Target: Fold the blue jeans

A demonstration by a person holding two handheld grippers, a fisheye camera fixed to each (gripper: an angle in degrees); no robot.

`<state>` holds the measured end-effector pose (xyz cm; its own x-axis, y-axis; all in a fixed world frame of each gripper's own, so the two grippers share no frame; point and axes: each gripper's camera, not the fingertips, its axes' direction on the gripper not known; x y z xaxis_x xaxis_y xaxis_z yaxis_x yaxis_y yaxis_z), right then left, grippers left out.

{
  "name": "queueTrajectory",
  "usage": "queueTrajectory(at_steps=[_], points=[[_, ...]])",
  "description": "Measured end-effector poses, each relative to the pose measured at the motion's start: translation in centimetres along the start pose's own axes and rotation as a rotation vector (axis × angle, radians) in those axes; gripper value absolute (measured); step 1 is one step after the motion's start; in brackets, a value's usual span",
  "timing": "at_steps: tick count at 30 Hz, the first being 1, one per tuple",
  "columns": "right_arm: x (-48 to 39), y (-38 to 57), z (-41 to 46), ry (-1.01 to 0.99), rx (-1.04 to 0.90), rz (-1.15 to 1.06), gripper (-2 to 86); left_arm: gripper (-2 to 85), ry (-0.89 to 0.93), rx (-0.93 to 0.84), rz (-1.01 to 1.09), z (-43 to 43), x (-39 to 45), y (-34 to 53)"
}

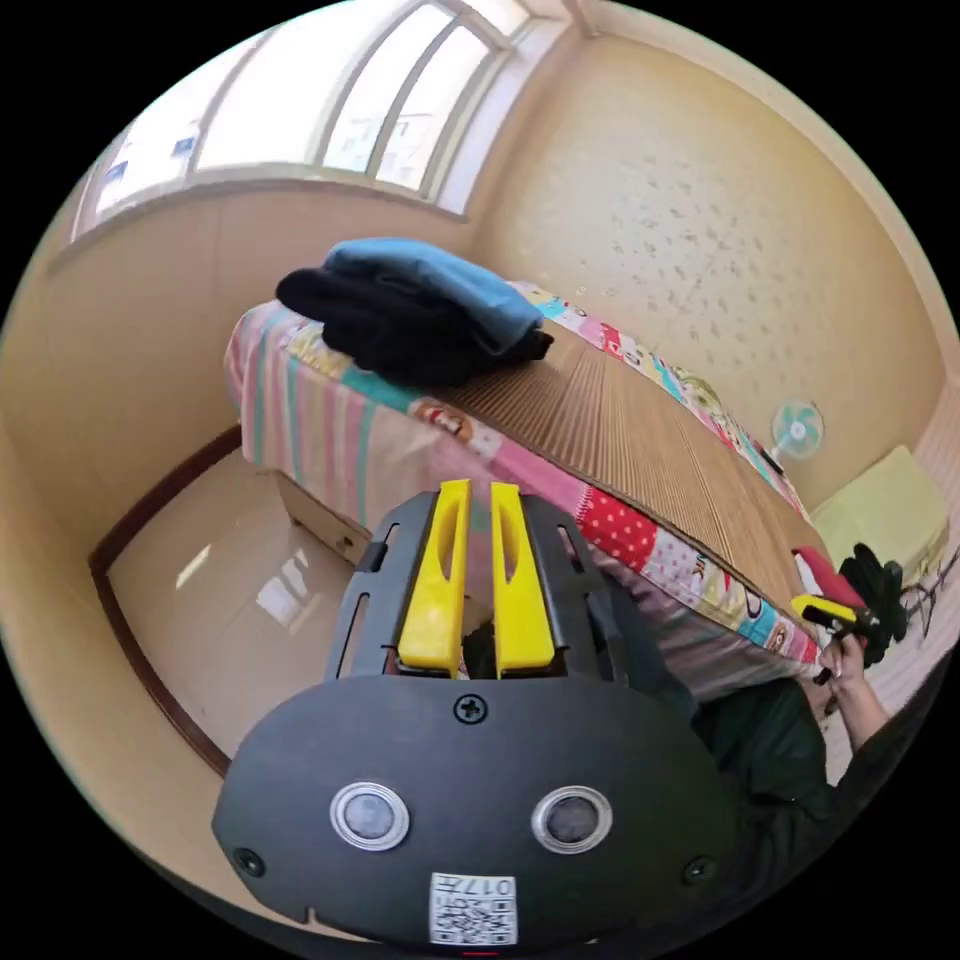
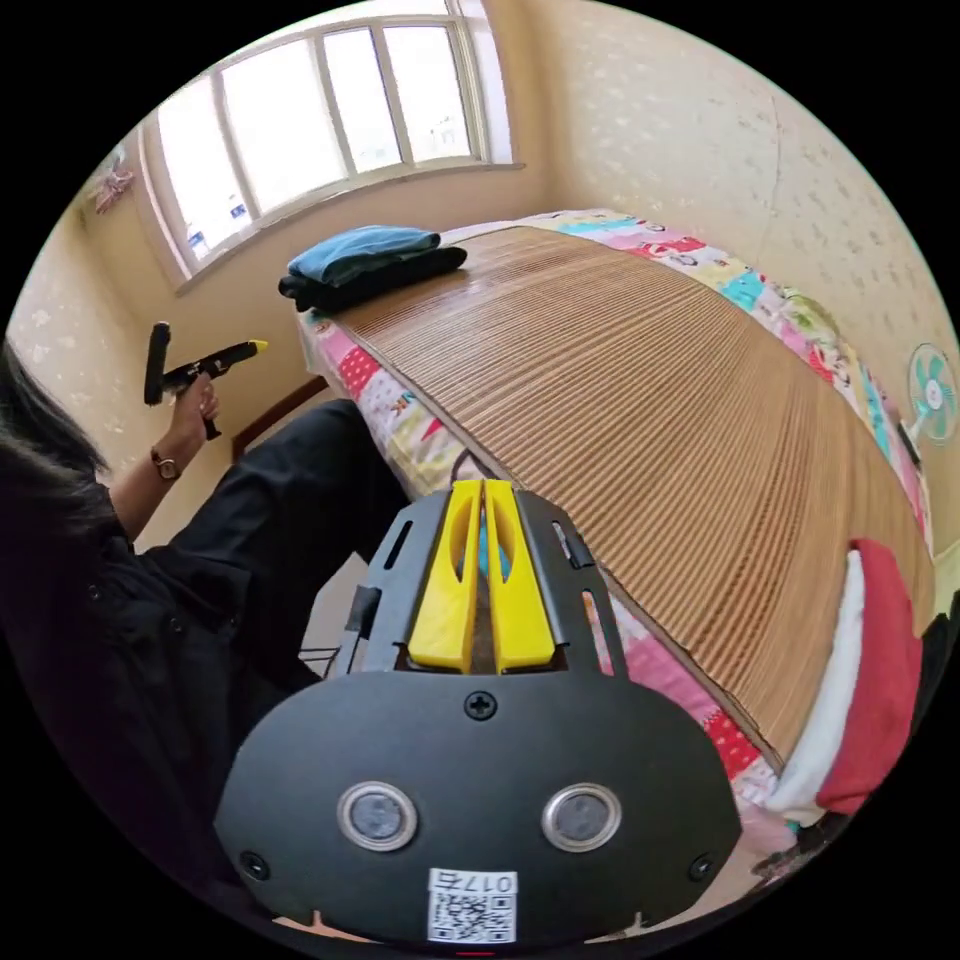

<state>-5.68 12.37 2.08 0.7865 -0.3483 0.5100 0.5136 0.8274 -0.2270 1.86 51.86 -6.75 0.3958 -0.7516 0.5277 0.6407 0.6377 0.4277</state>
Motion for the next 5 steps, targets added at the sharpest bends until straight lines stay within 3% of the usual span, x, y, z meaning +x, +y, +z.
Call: queueTrajectory(at_steps=[3,5], points=[[0.1,3.6,-9.9,0.368,0.283,0.141,0.3,-0.4,0.066,0.000,0.288,1.5,9.0,-0.4],[0.7,7.1,-14.7,0.465,0.482,0.296,0.3,-0.7,0.106,-0.030,0.430,2.4,14.3,0.5]])
